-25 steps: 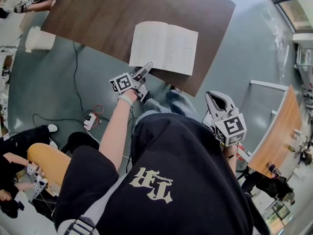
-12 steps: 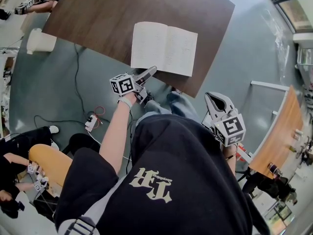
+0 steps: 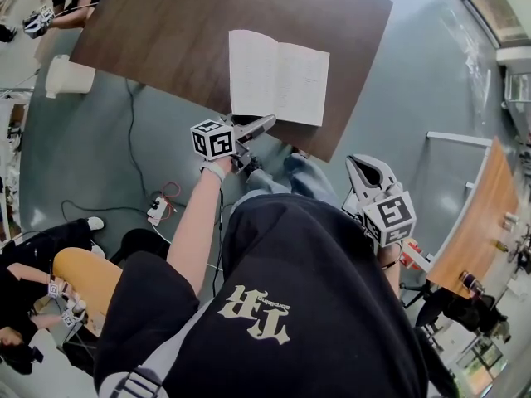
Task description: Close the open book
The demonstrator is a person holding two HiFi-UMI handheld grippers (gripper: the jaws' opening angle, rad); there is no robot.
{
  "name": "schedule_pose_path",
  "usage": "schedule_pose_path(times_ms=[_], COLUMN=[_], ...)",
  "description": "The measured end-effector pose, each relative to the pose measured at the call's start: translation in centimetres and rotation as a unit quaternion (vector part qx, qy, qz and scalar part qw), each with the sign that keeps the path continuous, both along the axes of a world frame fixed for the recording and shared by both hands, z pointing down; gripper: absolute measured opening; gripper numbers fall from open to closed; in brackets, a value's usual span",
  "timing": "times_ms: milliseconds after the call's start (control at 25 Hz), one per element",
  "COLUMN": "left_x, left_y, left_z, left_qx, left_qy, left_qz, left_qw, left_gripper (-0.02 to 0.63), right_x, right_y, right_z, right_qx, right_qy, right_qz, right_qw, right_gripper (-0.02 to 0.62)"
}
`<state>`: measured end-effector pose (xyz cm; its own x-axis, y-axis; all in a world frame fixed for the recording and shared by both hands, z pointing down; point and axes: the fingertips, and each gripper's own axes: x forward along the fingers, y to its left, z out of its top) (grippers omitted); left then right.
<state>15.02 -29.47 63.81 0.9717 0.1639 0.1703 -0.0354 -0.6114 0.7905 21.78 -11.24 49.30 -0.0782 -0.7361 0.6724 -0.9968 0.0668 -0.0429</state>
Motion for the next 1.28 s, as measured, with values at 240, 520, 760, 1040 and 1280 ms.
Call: schedule_pose_path(times_ms=[240,520,760,1040,1280], left_x=[1.2,2.5,3.7,4.7,5.7], left_y=[1.1,2.2,3.2,4.0,4.9], left_z=[-0.4,-0.3,0.0,0.7,1.9], left_qx=[0.013,0.015,0.015,0.007,0.004], left_qy=[-0.002,-0.005,-0.008,-0.016,-0.026], left_qz=[0.022,0.041,0.056,0.064,0.083], left_qw=[0.9997,0.9990,0.9983,0.9978,0.9962], left_gripper=[0.322,0.322,0.322,0.322,0.322], right_x=[0.1,0.8,1.5,2.2,2.6], right_y=[0.9,2.0,2.7,3.4,4.2], right_z=[0.4,0.3,0.4,0.6,1.0], right_qx=[0.000,0.002,0.001,-0.003,-0.006], right_qy=[-0.003,-0.005,-0.006,-0.009,-0.010], right_qz=[0.010,0.024,0.035,0.046,0.059], right_qw=[1.000,1.000,0.999,0.999,0.998], right_gripper=[-0.011,-0.011,-0.011,-0.011,-0.011])
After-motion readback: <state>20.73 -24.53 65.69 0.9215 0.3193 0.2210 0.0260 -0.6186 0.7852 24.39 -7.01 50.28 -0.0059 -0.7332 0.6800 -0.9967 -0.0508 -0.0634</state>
